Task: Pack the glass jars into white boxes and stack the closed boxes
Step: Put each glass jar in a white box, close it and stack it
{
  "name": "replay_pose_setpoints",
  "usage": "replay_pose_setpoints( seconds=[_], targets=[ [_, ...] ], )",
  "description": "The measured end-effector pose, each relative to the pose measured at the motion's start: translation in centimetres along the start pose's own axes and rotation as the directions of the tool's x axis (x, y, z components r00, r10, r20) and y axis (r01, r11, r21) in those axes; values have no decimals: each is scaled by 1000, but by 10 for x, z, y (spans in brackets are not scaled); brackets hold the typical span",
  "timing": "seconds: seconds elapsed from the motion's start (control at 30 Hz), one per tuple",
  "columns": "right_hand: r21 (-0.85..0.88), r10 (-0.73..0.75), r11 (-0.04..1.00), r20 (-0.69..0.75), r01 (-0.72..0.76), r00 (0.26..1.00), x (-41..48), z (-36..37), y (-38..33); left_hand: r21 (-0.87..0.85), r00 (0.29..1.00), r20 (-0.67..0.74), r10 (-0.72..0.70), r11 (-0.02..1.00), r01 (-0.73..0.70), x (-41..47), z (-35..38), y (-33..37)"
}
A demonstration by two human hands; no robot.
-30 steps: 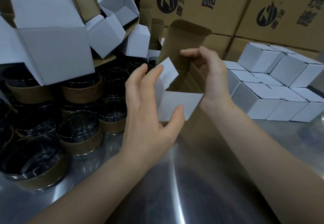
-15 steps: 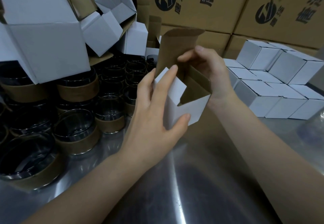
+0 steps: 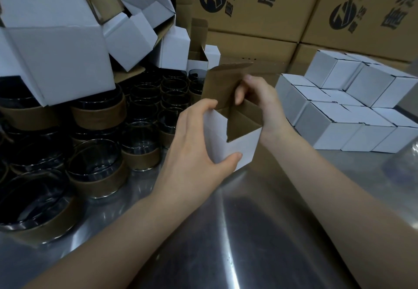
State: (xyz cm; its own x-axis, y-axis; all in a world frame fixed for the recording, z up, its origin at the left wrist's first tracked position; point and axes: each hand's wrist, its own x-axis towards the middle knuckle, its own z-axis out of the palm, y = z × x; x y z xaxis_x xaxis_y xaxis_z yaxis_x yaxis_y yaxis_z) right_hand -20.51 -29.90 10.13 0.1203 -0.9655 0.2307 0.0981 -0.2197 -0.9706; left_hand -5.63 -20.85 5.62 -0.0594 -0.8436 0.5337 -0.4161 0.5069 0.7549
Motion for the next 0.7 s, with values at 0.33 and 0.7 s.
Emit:
replay_pose_setpoints(
  seconds=[0.33, 0.7],
  targets=[
    [69, 69, 996, -97, -62, 993, 4, 0, 8, -31, 998, -15, -68, 997, 67, 1, 2, -3],
    [165, -1, 986, -115, 20, 993, 3, -1, 13, -4, 998, -35, -58, 998, 58, 1, 3, -2]
  ],
)
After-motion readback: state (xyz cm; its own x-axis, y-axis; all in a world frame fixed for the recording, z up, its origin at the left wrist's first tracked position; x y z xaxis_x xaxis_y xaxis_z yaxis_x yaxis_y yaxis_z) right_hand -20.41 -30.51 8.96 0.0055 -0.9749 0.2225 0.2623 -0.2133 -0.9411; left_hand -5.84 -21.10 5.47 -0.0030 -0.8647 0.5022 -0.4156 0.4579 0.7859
